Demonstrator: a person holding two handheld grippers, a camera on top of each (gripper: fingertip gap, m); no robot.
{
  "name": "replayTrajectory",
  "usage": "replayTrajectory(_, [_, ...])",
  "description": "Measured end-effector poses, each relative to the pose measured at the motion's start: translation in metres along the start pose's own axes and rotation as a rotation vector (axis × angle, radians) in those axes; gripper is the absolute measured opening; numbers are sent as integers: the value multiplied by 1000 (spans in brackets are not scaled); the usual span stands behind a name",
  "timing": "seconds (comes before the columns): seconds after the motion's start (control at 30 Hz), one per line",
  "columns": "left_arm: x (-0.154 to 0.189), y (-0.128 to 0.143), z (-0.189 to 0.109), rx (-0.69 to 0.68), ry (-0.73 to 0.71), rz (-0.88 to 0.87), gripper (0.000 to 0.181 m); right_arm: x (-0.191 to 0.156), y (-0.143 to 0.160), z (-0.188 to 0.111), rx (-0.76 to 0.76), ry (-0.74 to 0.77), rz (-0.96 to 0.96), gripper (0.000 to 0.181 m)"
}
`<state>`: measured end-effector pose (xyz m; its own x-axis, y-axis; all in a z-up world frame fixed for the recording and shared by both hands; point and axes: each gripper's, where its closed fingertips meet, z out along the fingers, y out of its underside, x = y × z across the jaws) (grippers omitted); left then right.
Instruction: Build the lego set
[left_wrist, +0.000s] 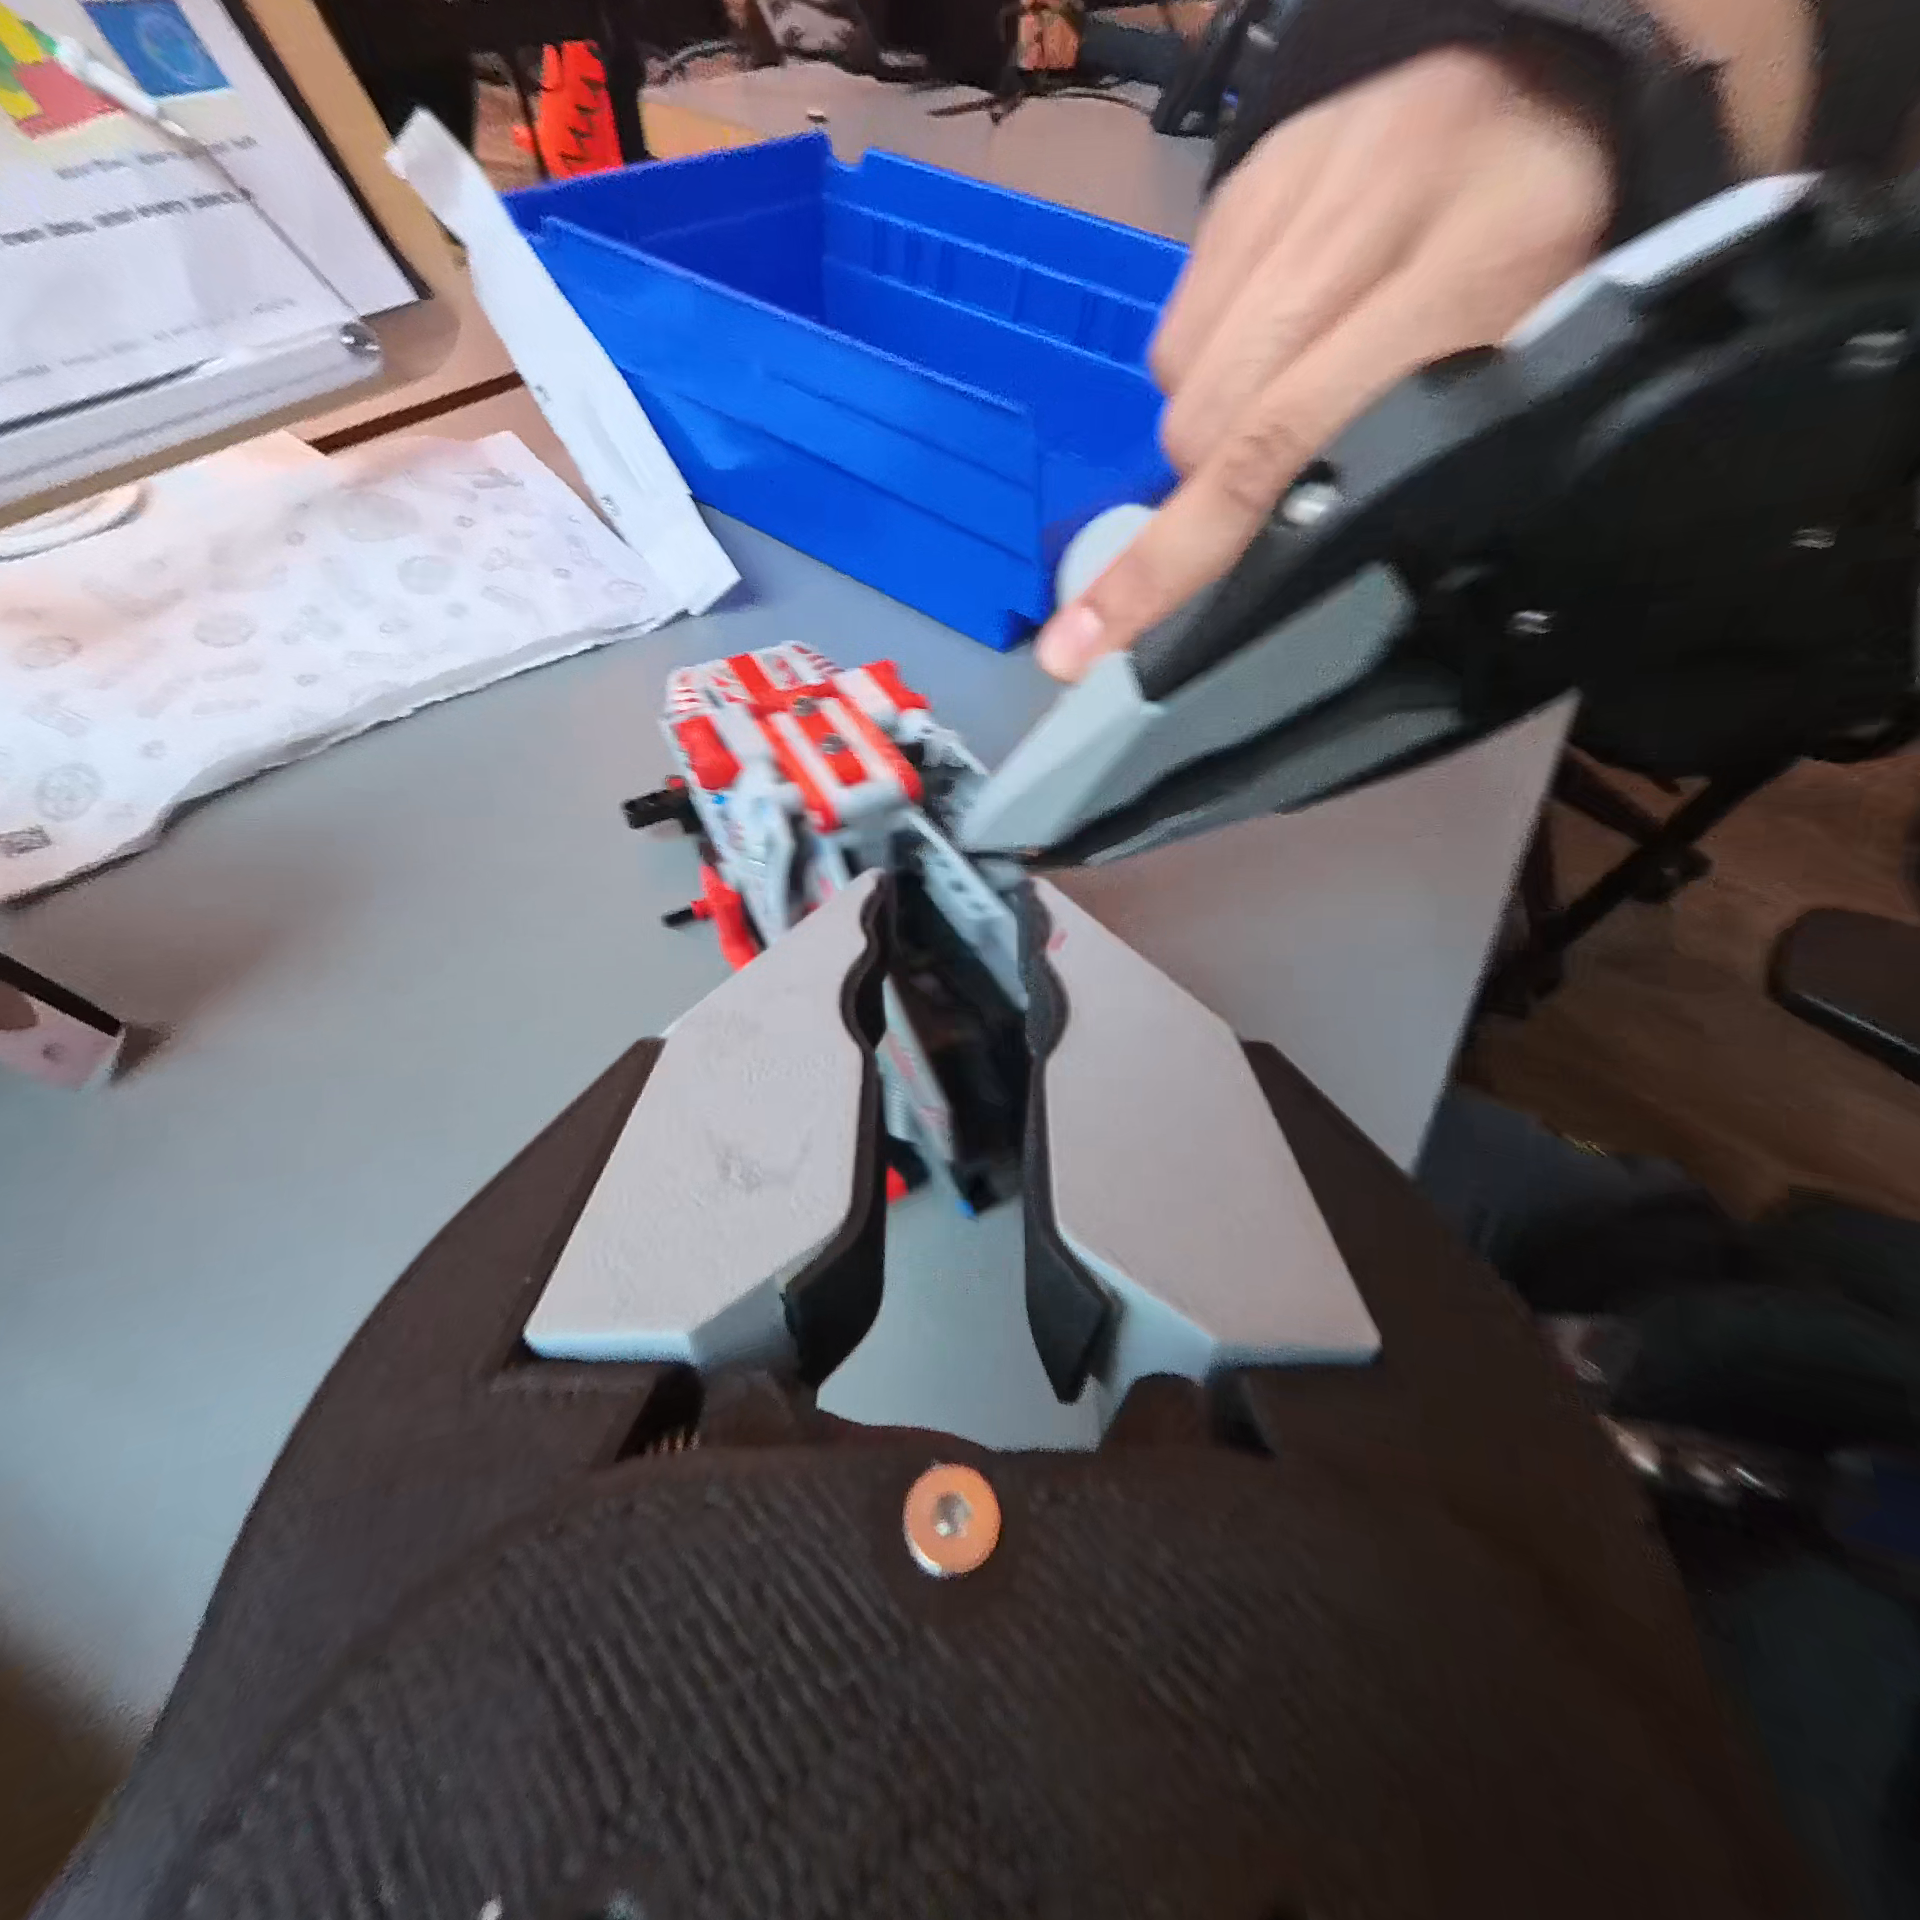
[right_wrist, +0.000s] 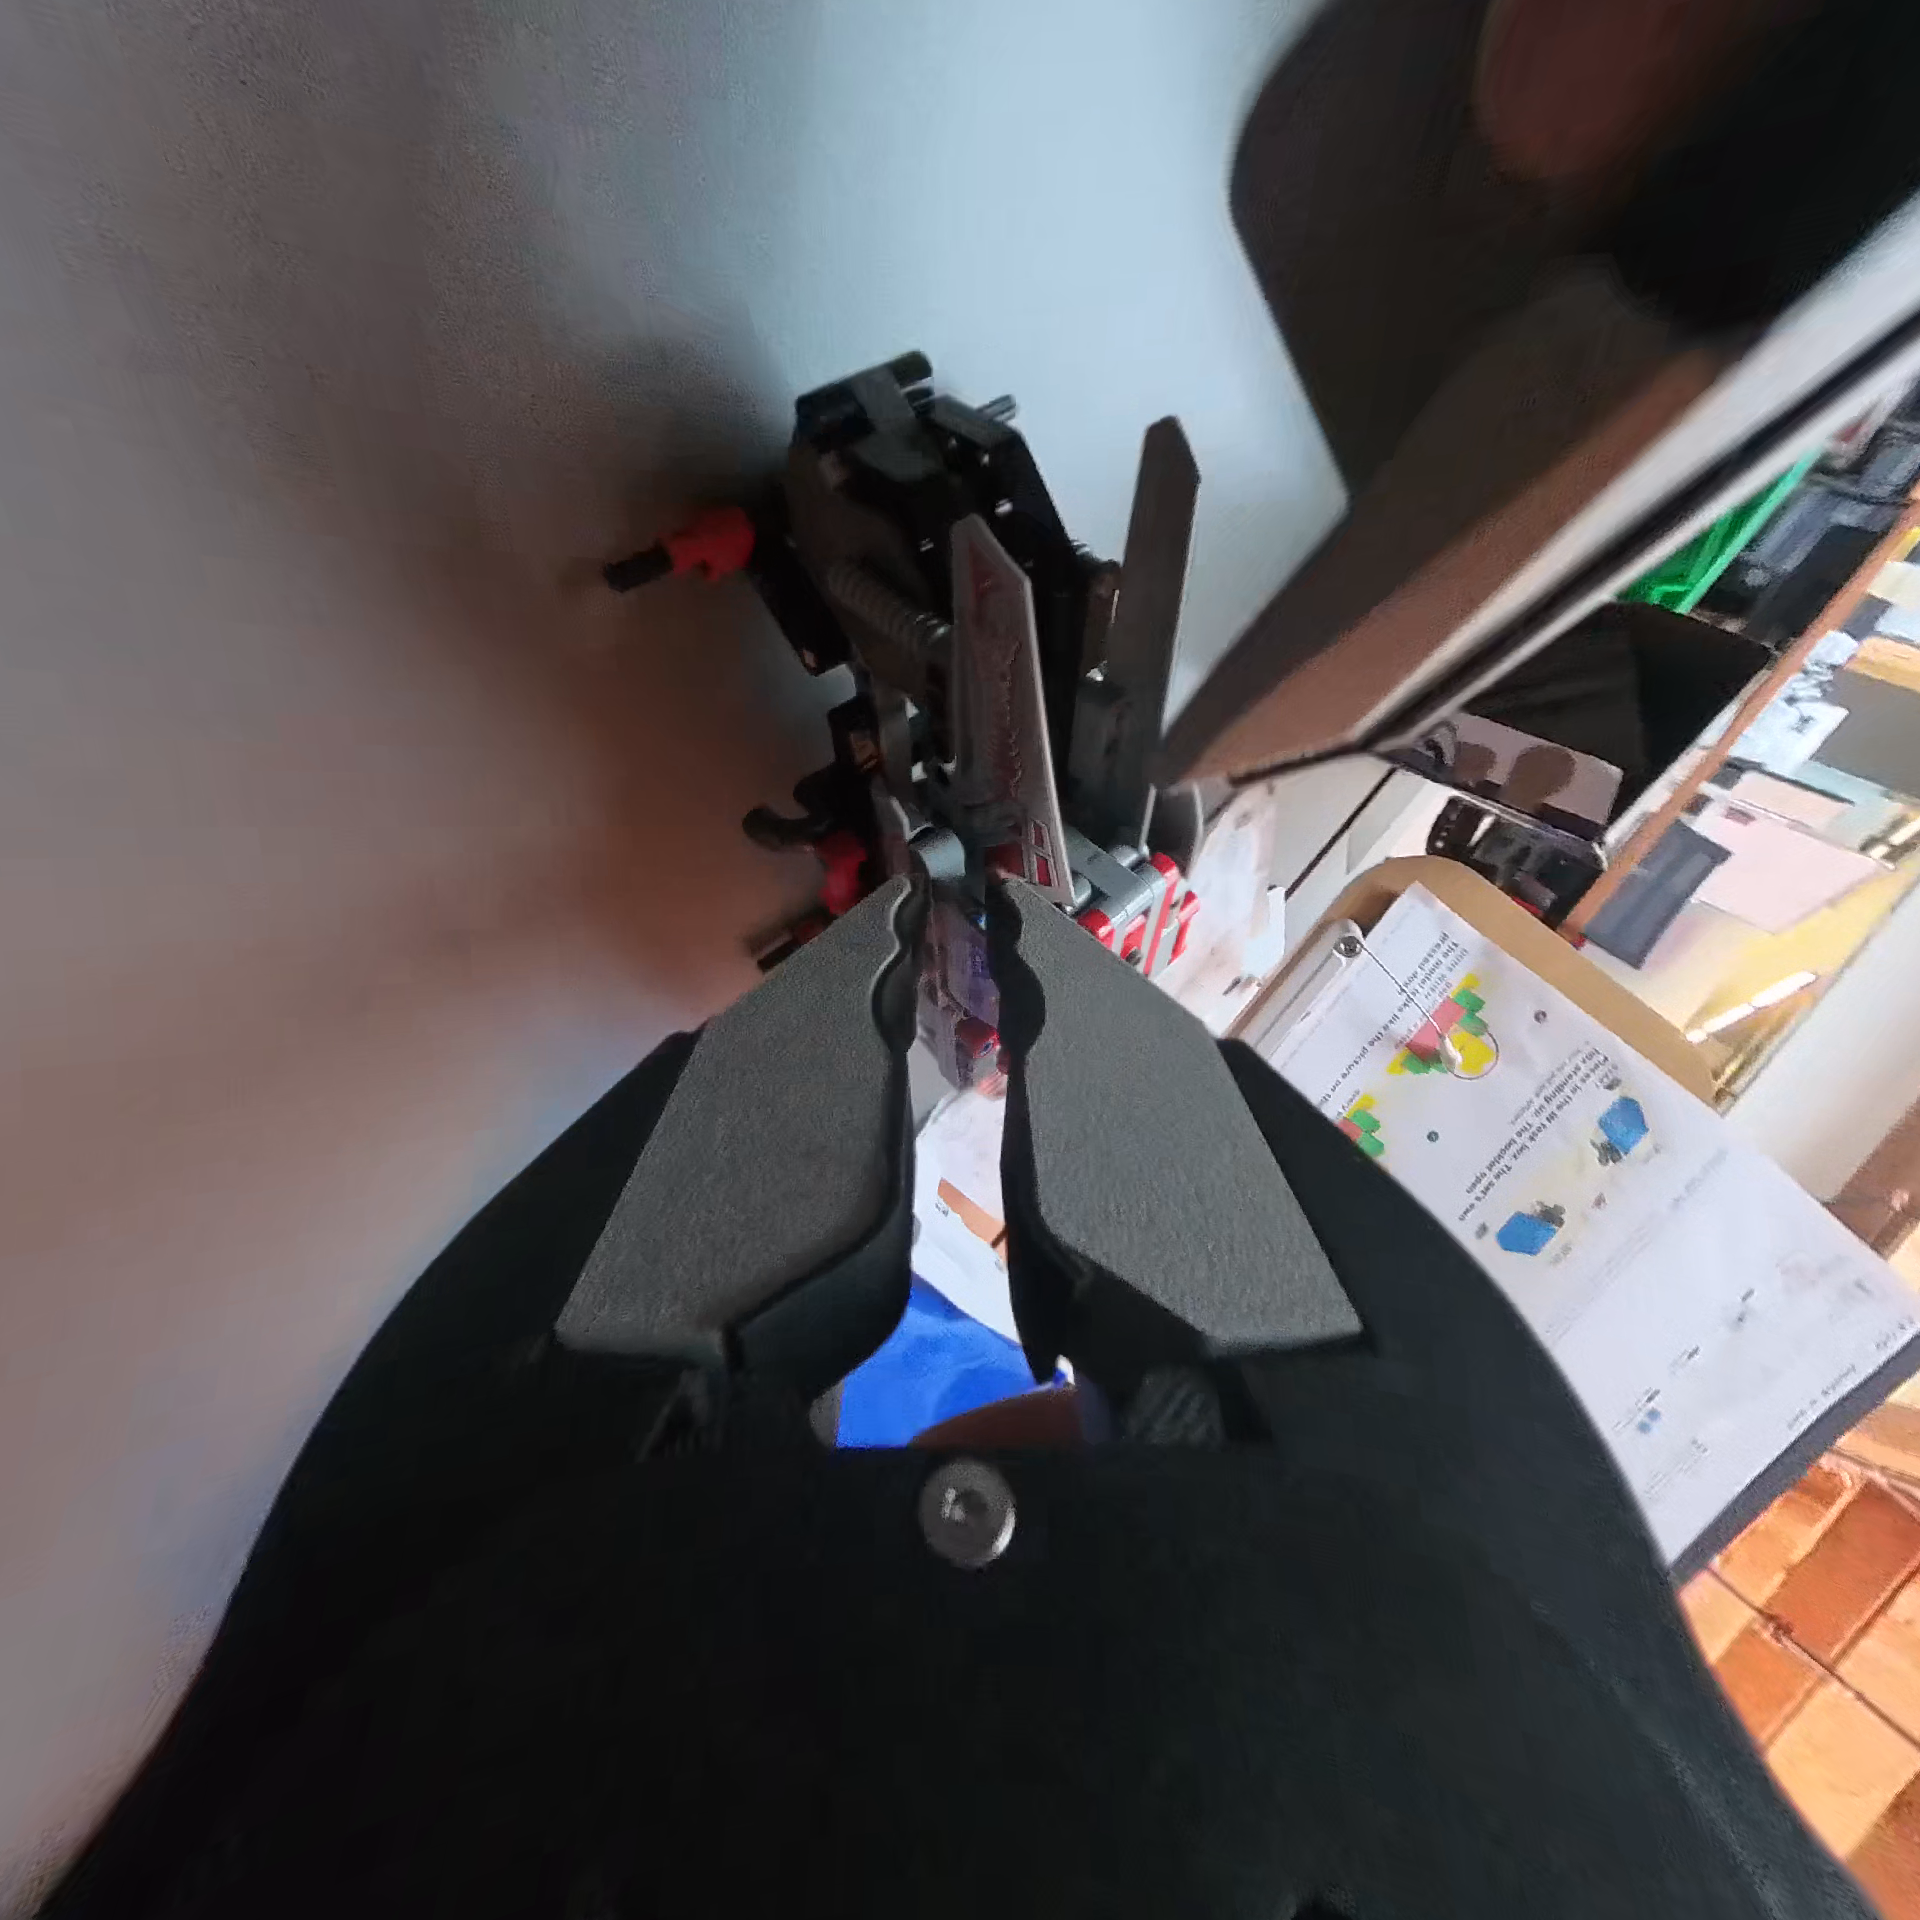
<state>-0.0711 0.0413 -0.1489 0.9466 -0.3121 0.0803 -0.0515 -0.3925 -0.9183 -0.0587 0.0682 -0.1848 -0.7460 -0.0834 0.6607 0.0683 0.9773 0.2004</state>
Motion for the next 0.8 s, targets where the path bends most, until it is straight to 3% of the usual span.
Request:
replayTrajectory(0.07, [20, 9, -6, -57, 9, 36, 29, 2, -5, 0, 42, 50, 36, 8])
replayTrajectory(0.17, [19, 33, 5, -191, -105, 146, 40, 4, -8, 0, 58, 82, 48, 8])
replayTrajectory(0.23, [11, 41, 11, -223, -156, 163, 31, 4, -8, 0, 45, 78, 36, 8])
replayTrajectory(0.27, [8, 39, 11, -207, -167, 168, 21, 3, -8, 0, 39, 78, 26, 8])
replayTrajectory(0.4, [5, 37, 10, -166, -157, 188, 12, -1, -9, -3, 34, 69, 13, 8])
replayTrajectory(0.43, [12, 34, 11, -135, -108, 200, 1, -2, -10, -2, 30, 56, 13, 6])
replayTrajectory(0.67, [-11, 31, 14, -87, -63, 73, 0, -4, -9, 1, -8, 5, -14, 5])
replayTrajectory(0.8, [-16, 30, 17, -57, -122, 122, 0, -5, -6, 2, -4, -32, -16, 4])
